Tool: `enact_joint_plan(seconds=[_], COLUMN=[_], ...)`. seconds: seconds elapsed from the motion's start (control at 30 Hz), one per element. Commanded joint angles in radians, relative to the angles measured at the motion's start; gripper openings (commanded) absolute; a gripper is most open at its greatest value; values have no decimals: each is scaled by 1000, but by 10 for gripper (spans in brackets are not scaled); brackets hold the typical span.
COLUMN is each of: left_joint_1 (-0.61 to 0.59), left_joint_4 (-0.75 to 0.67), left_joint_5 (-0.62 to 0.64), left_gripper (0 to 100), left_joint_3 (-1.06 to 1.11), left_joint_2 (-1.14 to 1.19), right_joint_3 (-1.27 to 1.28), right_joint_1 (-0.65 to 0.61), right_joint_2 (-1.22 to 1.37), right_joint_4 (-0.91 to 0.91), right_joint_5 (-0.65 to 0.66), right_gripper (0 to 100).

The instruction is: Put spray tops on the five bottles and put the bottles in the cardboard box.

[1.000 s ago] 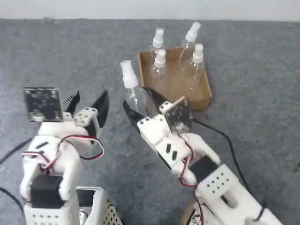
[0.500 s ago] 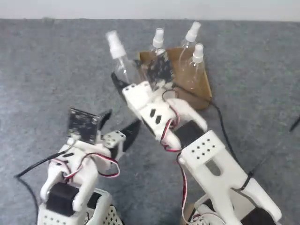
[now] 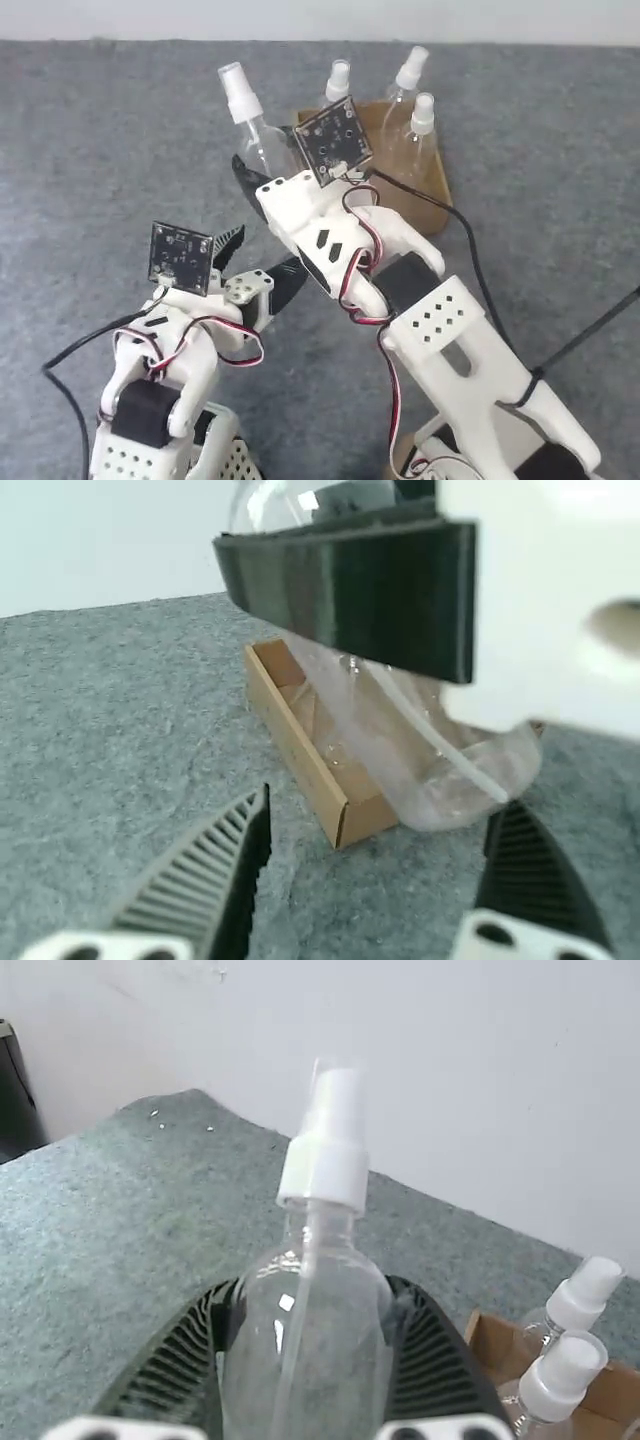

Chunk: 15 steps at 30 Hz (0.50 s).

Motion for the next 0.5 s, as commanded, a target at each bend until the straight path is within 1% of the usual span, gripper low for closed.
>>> enact_joint_plan(seconds=[0.0,0.07,0.17,0.23,0.33,0.47], left_joint_1=[-29,-23,51,75,46,11], left_joint_4=[-49,-46,9,28,11,-2], left_joint_5=[29,23,-35,-20,-9,-8], left_gripper=[318,318,319,319,319,319], left_joint_3=[-13,-12,-24,-39,-39,-39], left_joint_2=[-15,-15,-23,-21,-21,-15], right_joint_3=[48,94,166,213,262,301], right_joint_1=[-8,-7,-7,4,10,13], right_joint_2=[-44,-64,-82,-94,-124,-160], right_joint_4=[-56,-101,-196,-257,-315,-317], right_joint_5=[-60,-80,-81,-86,-86,-84], right_gripper=[6,6,6,6,6,6])
